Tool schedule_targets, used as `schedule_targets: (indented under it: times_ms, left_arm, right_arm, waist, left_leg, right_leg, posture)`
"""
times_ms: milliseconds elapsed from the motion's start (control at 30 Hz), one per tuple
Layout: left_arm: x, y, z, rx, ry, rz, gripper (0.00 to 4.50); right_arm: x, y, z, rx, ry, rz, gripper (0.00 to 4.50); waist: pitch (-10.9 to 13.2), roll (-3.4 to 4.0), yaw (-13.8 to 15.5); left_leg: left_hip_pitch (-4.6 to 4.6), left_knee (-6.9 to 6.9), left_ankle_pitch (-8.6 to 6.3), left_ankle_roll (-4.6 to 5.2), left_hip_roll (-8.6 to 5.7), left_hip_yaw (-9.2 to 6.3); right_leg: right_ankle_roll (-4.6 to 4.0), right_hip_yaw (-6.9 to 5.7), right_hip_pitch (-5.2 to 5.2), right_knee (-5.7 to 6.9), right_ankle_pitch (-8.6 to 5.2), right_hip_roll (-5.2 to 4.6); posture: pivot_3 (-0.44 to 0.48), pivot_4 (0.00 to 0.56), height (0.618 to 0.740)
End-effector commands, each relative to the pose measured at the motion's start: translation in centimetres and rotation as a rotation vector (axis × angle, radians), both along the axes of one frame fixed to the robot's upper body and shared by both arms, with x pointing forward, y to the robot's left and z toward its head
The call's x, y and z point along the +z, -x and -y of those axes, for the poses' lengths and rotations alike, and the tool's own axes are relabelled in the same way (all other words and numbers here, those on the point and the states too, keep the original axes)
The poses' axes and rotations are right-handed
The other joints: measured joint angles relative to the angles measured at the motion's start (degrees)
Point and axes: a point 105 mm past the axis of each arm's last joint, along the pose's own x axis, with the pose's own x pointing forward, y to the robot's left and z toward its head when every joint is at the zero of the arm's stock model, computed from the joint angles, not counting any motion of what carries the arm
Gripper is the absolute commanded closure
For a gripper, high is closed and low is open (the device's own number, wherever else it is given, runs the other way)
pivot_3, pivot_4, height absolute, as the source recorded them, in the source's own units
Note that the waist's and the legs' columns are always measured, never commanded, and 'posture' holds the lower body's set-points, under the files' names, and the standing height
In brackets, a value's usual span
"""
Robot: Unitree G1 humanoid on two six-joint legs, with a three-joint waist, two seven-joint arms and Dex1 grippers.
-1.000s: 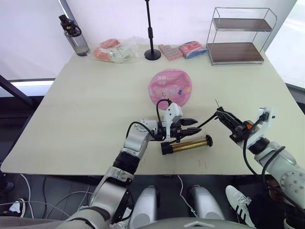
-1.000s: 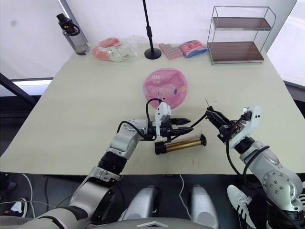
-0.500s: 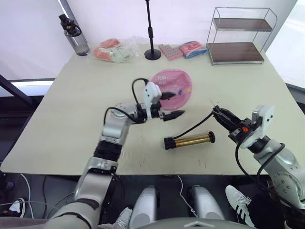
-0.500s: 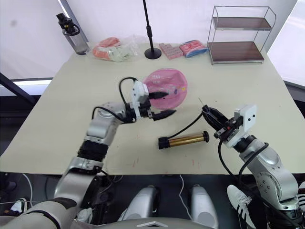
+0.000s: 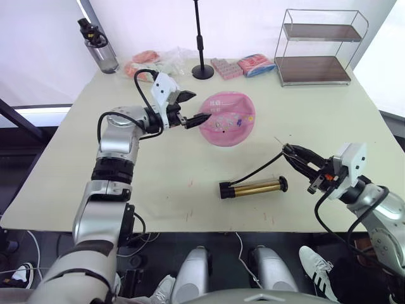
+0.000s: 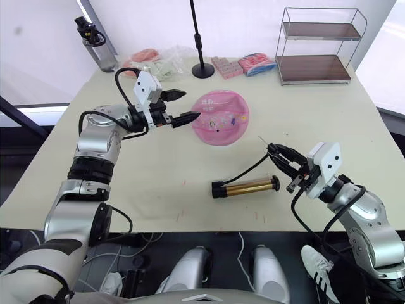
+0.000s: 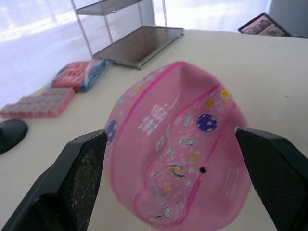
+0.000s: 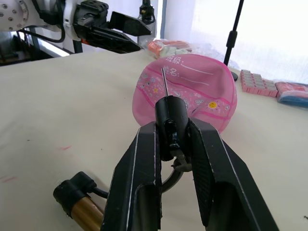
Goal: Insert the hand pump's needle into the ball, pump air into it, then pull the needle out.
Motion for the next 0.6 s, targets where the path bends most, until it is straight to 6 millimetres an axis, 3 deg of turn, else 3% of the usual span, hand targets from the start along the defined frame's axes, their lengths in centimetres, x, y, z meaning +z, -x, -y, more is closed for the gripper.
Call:
schedule_targets:
  times_ms: [33,233,600]
  left_arm:
    - [1.4,-1.0,-0.7,0.039,0.02,0.041,0.02]
    - [-0.3,-2.4,-0.7,0.08,-0.012,-0.028,0.02]
    - [-3.0,-3.5,1.1,0.139,-0.012,-0.124,0.02]
  right_arm:
    - [0.9,0.2,-0.2,0.008,0.009,0.067,4.19]
    - [0.8,0.2,-0.3,0.003,0.014,0.075,4.19]
    - [0.7,0.4,-0.4,-0.015,0.019,0.092,4.19]
  waist:
    - [0.0,-0.01,0.01]
    - [0.01,-0.01,0.02]
    - [0.04,-0.07,0.01]
  left_leg:
    - [0.0,0.0,0.0,0.0,0.0,0.0]
    - [-0.01,-0.01,0.0,0.0,-0.01,0.0]
    - [-0.02,0.0,0.0,0.0,-0.01,-0.01]
  right_leg:
    - [0.0,0.0,0.0,0.0,0.0,0.0]
    - [-0.01,-0.01,0.0,-0.01,0.0,0.0]
    - [0.0,-0.03,0.0,0.01,0.0,0.0]
  posture:
    - [0.0,0.15,0.731]
    - [0.0,0.15,0.731]
    - [0.0,0.15,0.731]
